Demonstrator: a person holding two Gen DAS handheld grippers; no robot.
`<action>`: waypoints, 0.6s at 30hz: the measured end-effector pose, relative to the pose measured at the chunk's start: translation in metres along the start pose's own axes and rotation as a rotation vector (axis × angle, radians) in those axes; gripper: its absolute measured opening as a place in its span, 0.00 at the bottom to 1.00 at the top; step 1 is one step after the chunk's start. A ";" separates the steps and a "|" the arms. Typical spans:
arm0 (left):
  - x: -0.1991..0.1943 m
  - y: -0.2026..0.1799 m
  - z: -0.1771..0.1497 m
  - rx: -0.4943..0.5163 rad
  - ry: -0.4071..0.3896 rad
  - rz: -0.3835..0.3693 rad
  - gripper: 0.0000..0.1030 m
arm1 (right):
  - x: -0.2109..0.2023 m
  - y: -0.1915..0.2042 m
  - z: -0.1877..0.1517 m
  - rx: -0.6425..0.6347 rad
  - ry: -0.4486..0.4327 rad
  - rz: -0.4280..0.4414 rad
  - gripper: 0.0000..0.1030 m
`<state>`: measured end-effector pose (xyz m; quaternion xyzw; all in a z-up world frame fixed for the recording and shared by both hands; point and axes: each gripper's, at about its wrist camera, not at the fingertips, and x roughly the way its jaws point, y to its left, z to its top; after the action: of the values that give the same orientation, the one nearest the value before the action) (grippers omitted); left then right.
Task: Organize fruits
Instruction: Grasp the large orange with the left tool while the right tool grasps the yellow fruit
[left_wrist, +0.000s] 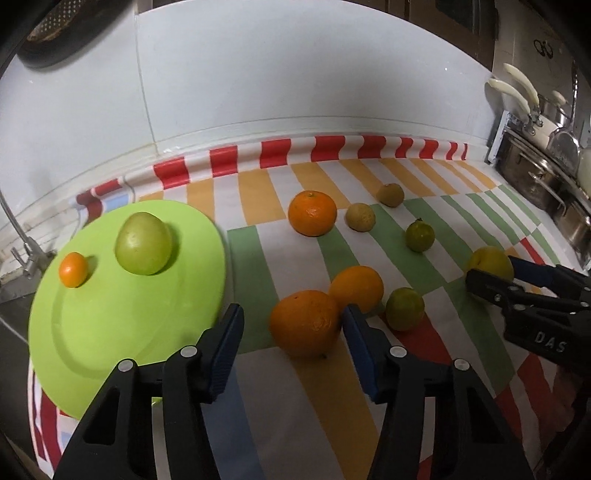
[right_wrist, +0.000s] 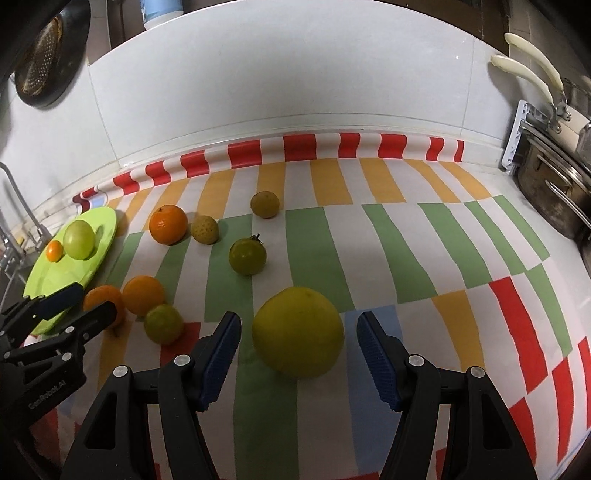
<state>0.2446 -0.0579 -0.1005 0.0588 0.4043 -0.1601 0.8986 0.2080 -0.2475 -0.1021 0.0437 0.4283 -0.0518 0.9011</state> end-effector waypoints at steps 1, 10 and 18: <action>0.000 0.000 0.000 0.000 -0.003 -0.002 0.52 | 0.001 0.000 0.000 -0.004 0.003 -0.001 0.64; 0.005 -0.005 0.001 0.019 0.006 -0.033 0.40 | 0.009 0.001 -0.003 -0.042 0.020 -0.011 0.49; -0.006 -0.007 0.000 0.033 -0.007 -0.006 0.39 | 0.002 0.003 -0.006 -0.055 0.002 -0.012 0.49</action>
<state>0.2388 -0.0627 -0.0959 0.0718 0.3985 -0.1698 0.8984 0.2052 -0.2437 -0.1069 0.0165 0.4306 -0.0452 0.9013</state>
